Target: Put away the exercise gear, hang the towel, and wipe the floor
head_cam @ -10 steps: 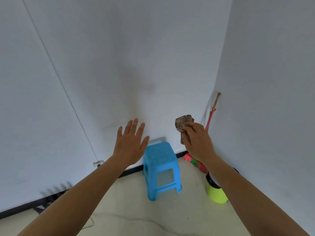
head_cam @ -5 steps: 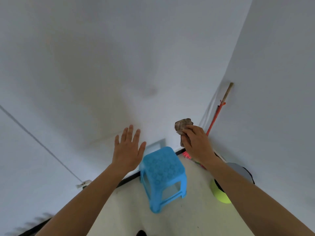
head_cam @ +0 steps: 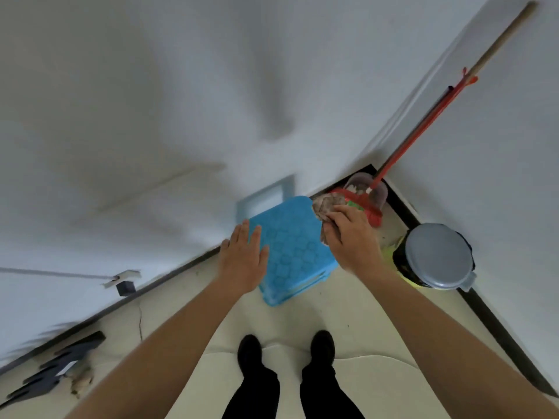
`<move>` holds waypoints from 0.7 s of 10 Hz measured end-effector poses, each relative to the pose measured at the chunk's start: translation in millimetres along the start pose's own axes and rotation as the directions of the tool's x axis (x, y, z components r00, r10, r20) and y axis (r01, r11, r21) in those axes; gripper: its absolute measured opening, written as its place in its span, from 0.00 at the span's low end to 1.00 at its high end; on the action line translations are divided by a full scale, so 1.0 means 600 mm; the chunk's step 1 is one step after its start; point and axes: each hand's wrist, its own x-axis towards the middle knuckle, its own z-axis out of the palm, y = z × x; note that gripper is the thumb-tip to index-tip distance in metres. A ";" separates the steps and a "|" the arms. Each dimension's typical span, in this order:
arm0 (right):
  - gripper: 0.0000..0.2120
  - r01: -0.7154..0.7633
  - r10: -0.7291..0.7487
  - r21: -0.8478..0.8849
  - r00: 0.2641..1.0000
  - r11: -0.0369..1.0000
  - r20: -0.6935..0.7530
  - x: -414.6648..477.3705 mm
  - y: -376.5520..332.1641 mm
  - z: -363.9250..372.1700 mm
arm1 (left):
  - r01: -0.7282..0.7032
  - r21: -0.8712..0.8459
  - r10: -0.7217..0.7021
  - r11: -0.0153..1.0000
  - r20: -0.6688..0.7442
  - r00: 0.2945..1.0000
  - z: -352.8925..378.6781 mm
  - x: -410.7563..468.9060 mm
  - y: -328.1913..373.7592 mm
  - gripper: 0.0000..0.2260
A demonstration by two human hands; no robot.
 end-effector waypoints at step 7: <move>0.25 0.074 0.055 -0.156 0.722 0.985 0.690 -0.004 0.162 0.378 | 0.026 0.021 -0.031 0.999 0.318 0.948 0.360 0.124 -0.034 0.17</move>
